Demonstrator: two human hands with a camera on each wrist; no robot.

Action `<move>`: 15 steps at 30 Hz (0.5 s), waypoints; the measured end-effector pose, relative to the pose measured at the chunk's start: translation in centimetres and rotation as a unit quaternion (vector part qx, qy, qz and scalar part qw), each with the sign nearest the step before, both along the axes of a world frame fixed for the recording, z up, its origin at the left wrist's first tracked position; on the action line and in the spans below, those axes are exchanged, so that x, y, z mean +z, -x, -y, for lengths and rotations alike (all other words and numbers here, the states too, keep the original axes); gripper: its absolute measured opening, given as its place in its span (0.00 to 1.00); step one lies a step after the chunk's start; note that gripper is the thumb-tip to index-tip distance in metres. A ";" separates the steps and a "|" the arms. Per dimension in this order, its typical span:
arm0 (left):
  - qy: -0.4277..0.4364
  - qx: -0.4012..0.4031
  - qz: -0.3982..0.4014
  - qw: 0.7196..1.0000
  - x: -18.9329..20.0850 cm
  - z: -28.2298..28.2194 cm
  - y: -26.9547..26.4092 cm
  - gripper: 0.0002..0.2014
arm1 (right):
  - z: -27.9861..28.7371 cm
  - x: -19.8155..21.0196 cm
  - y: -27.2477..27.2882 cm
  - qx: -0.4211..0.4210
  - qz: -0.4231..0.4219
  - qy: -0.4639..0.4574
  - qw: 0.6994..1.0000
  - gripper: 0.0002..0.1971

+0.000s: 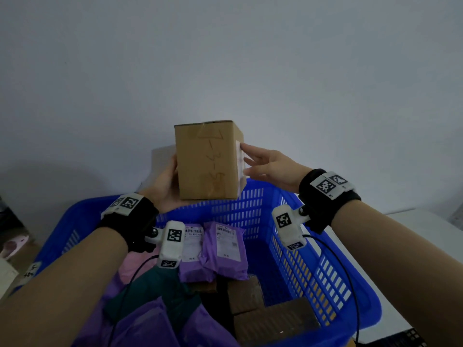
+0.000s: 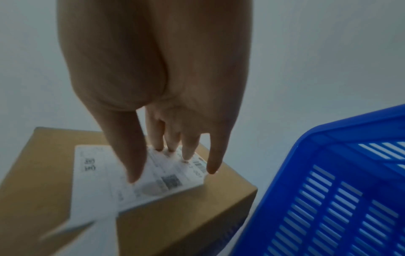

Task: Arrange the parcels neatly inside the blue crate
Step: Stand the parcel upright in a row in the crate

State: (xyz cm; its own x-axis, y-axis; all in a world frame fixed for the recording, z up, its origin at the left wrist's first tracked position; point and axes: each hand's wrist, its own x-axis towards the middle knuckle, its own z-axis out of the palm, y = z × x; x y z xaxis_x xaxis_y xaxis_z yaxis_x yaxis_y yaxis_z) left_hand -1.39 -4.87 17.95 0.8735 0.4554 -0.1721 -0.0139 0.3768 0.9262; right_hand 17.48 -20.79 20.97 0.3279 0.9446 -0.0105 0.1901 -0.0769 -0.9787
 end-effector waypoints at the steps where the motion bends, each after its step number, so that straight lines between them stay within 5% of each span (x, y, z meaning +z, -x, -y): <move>1: -0.004 0.013 -0.003 1.000 0.1 0.1 0.0 0.29 | -0.1 0.0 0.0 0.007 0.005 -0.007 1.000 0.37; 4: 0.014 0.034 0.001 0.999 0.2 0.0 0.0 0.30 | -0.2 0.2 0.0 0.023 -0.004 -0.008 1.000 0.42; 11: 0.000 0.008 -0.011 1.000 1.3 -0.2 1.0 0.43 | -0.2 1.0 1.3 0.003 -0.001 -0.007 1.000 0.35; 15: -0.015 0.014 -0.019 1.000 1.1 -0.1 1.2 0.36 | -0.2 0.4 1.9 -0.017 -0.041 -0.006 0.999 0.14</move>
